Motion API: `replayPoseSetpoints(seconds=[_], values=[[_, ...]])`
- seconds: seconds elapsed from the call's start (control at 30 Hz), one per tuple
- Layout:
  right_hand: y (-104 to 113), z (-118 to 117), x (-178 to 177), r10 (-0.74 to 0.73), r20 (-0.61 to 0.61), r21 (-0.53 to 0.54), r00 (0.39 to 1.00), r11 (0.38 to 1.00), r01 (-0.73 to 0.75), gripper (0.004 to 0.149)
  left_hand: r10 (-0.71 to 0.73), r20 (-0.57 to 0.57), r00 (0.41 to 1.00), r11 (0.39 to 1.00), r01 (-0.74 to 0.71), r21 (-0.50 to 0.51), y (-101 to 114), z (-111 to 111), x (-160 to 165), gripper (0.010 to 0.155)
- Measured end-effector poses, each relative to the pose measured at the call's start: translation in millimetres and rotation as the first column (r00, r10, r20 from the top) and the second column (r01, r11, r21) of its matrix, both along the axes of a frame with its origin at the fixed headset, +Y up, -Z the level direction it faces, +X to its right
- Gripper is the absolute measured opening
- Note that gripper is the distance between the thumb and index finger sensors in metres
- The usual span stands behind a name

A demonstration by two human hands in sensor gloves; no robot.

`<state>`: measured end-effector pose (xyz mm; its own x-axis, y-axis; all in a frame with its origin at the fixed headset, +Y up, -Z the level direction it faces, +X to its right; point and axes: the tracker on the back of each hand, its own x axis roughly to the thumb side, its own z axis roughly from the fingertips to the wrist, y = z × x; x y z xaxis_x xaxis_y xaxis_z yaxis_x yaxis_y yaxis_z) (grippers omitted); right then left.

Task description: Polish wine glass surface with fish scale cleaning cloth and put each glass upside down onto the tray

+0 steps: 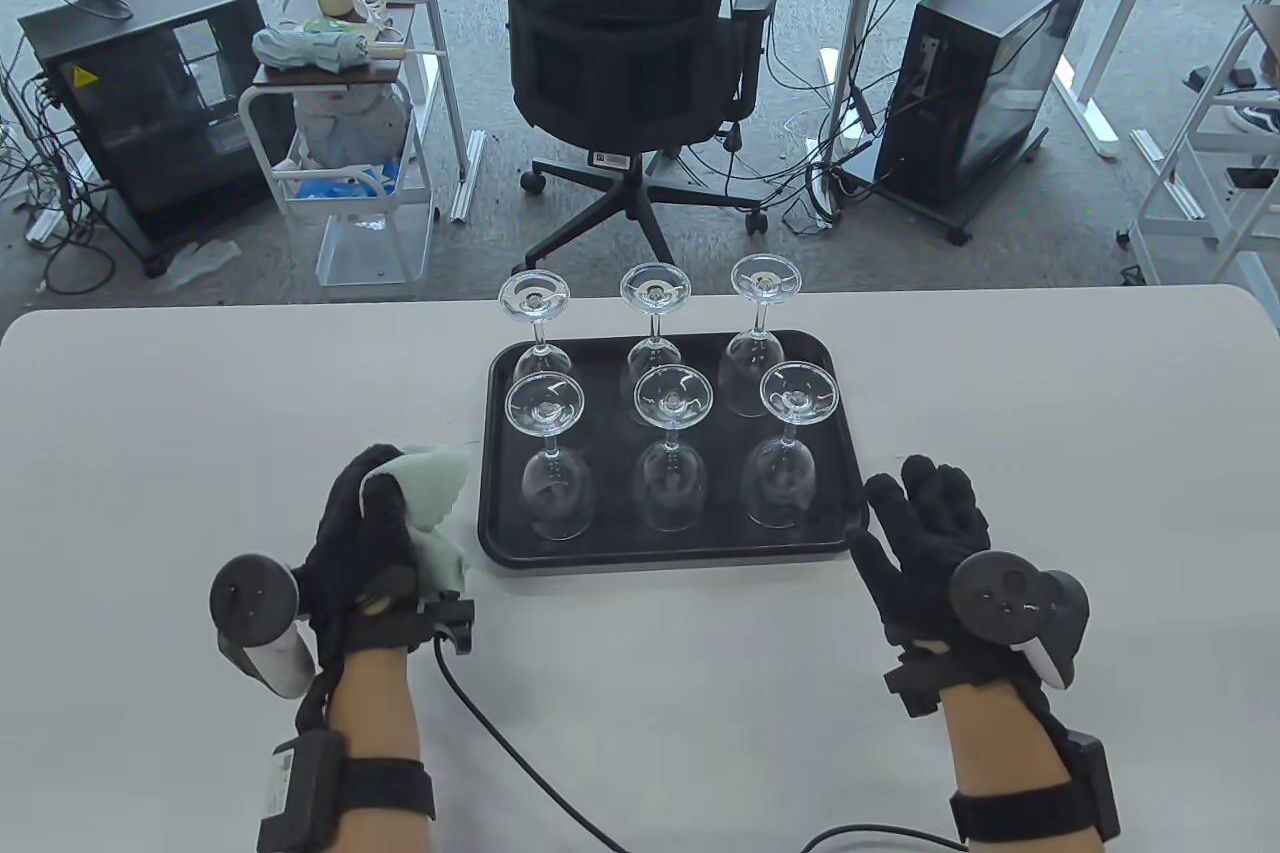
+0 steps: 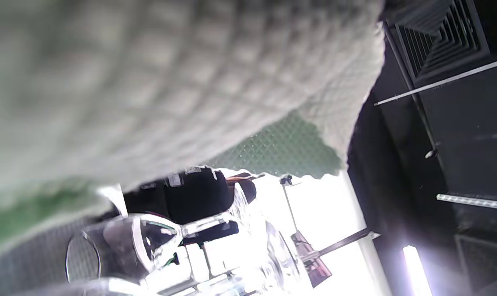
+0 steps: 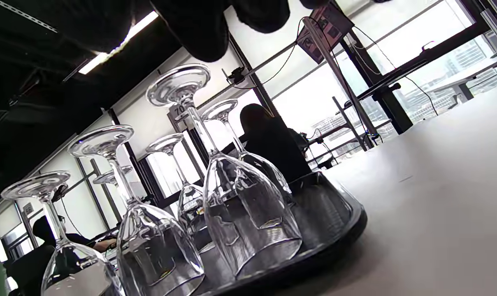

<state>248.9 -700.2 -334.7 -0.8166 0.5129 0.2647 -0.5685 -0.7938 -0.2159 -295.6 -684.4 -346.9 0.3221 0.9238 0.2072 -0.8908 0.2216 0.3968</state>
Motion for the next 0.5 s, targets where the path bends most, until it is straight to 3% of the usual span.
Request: replayPoseSetpoints(seconds=[0.07, 0.13, 0.17, 0.2, 0.27, 0.3, 0.37, 0.4, 0.43, 0.47, 0.5], values=[[-1, 1, -1, 0.016, 0.010, 0.023, 1.000, 1.000, -0.016, 0.066, -0.156, -0.029, 0.987, 0.988, 0.155, -0.014, 23, -11, -3, 0.053], [-4, 2, 0, 0.008, -0.005, 0.027, 1.000, 1.000, -0.008, 0.067, -0.325, -0.058, 0.944, 0.946, 0.324, -0.036, 33, -19, -1, 0.054], [-5, 3, 0, 0.004, -0.007, 0.026, 1.000, 1.000, -0.004, 0.067, -0.381, -0.064, 0.922, 0.923, 0.376, -0.079, 30, -22, 0, 0.055], [-7, 2, 3, -0.004, -0.010, 0.007, 1.000, 1.000, 0.004, 0.067, -0.460, -0.055, 0.886, 0.877, 0.443, -0.187, 18, -25, 1, 0.056], [-11, 2, 7, -0.046, 0.008, 0.002, 0.999, 0.999, 0.046, 0.067, -0.563, 0.074, 0.823, 0.733, 0.539, -0.415, -16, -32, 5, 0.070], [-14, 1, 8, -0.059, 0.006, -0.017, 0.998, 0.998, 0.059, 0.067, -0.599, 0.242, 0.763, 0.533, 0.606, -0.590, -43, -33, 6, 0.079], [-16, 0, 7, -0.070, 0.008, -0.030, 0.998, 0.997, 0.070, 0.068, -0.469, 0.519, 0.715, 0.206, 0.660, -0.723, -81, -31, 7, 0.091], [-17, -1, 6, -0.065, 0.003, -0.036, 0.998, 0.997, 0.065, 0.068, -0.350, 0.586, 0.730, 0.077, 0.646, -0.759, -97, -27, 5, 0.090], [-17, -1, 5, -0.058, 0.000, -0.038, 0.998, 0.998, 0.058, 0.068, -0.335, 0.565, 0.754, 0.097, 0.625, -0.775, -100, -25, 4, 0.089], [-16, -1, 5, -0.052, 0.000, -0.038, 0.999, 0.998, 0.052, 0.068, -0.401, 0.488, 0.775, 0.259, 0.607, -0.751, -99, -22, 2, 0.089], [-16, -1, 5, -0.051, 0.003, -0.038, 0.999, 0.998, 0.051, 0.068, -0.442, 0.420, 0.793, 0.329, 0.578, -0.747, -95, -20, 0, 0.087]])
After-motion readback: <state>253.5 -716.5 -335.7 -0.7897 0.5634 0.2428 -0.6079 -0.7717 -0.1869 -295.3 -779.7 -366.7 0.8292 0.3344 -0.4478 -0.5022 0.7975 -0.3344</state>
